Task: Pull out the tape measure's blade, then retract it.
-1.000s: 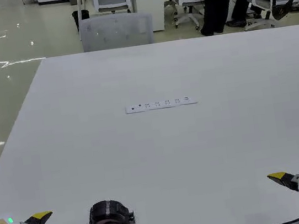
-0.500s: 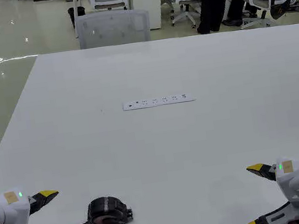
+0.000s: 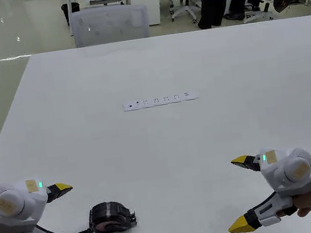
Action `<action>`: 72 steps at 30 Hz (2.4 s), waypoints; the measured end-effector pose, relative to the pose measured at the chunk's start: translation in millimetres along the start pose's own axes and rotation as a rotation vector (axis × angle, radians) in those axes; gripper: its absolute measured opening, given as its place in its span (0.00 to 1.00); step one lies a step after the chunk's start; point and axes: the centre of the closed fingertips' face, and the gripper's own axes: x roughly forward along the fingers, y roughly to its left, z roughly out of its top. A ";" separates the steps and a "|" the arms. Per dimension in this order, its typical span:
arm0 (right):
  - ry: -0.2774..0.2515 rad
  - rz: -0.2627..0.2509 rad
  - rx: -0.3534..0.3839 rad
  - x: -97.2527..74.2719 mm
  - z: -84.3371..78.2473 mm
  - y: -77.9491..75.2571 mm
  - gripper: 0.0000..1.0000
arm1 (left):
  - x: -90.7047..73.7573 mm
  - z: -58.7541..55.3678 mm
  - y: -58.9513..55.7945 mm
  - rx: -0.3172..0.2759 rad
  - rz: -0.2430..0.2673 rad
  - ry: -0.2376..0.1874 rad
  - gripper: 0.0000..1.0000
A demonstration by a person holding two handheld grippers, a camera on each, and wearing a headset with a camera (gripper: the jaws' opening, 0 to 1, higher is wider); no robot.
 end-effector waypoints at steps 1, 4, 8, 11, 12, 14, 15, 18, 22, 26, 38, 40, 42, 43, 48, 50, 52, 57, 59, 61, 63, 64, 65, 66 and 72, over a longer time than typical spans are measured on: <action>0.001 0.006 -0.003 2.2 2.5 -0.3 1.00 | 2.3 -0.8 1.2 0.005 -0.004 0.017 0.96; -0.009 0.023 -0.019 6.3 9.8 -0.3 1.00 | 6.7 1.0 4.3 0.022 -0.010 0.040 0.92; -0.008 0.049 -0.040 14.1 14.8 -1.2 1.00 | 10.8 1.5 5.8 0.060 -0.020 0.076 0.87; -0.002 0.069 -0.056 20.3 18.1 -1.8 1.00 | 14.9 -0.4 10.8 0.076 -0.011 0.103 0.82; -0.004 0.070 -0.058 21.6 19.2 -2.3 1.00 | 15.3 0.4 11.7 0.063 -0.014 0.098 0.82; -0.003 0.079 -0.068 25.2 21.1 -1.6 1.00 | 16.7 0.6 12.2 0.073 -0.015 0.099 0.76; -0.005 0.084 -0.072 26.6 22.2 -1.1 1.00 | 17.4 0.1 12.7 0.086 -0.014 0.106 0.75; -0.003 0.099 -0.078 31.4 25.0 1.0 1.00 | 19.3 -1.4 10.1 0.084 -0.032 0.120 0.74; -0.003 0.117 -0.078 38.9 30.0 3.3 1.00 | 21.4 -7.6 11.4 0.090 -0.046 0.156 0.67; -0.004 0.132 -0.090 49.8 35.8 7.4 1.00 | 25.4 -8.9 10.6 0.098 -0.054 0.169 0.61; 0.003 0.183 -0.103 82.8 47.2 27.1 0.95 | 41.3 -11.6 7.1 0.130 -0.094 0.204 0.51; 0.011 0.197 -0.107 89.3 48.6 30.5 0.93 | 44.1 -11.8 4.2 0.143 -0.114 0.211 0.48; 0.002 0.205 -0.115 95.0 52.9 33.5 0.90 | 46.9 -15.0 5.0 0.171 -0.120 0.236 0.41; 0.002 0.204 -0.116 97.7 54.6 33.9 0.87 | 48.1 -15.2 5.5 0.173 -0.116 0.239 0.41; -0.006 0.213 -0.112 111.2 63.8 39.0 0.85 | 54.1 -15.8 3.6 0.173 -0.138 0.246 0.34; -0.003 0.222 -0.116 115.6 66.4 41.5 0.84 | 55.6 -14.6 3.4 0.172 -0.141 0.242 0.34; 0.001 0.230 -0.122 120.0 68.9 42.4 0.84 | 56.1 -15.6 2.6 0.177 -0.146 0.250 0.32; 0.021 0.247 -0.144 133.8 73.4 42.6 0.76 | 56.6 -15.9 4.5 0.171 -0.157 0.245 0.30; 0.026 0.256 -0.145 140.8 76.1 43.9 0.73 | 56.7 -15.8 3.7 0.175 -0.157 0.243 0.30; 0.026 0.262 -0.153 147.9 78.4 45.5 0.70 | 56.4 -16.0 3.4 0.180 -0.155 0.243 0.30; 0.031 0.269 -0.163 152.4 79.8 48.2 0.67 | 56.3 -15.9 2.8 0.184 -0.154 0.243 0.30; 0.033 0.274 -0.167 156.8 80.5 49.5 0.65 | 56.3 -15.9 2.6 0.185 -0.154 0.244 0.30; 0.035 0.280 -0.167 159.2 81.0 50.8 0.64 | 56.1 -16.0 2.9 0.186 -0.154 0.245 0.30; 0.038 0.287 -0.171 162.3 81.9 53.0 0.64 | 56.0 -16.1 2.8 0.185 -0.154 0.247 0.30; 0.057 0.309 -0.185 175.4 79.6 58.7 0.55 | 56.7 -16.6 3.4 0.177 -0.162 0.261 0.30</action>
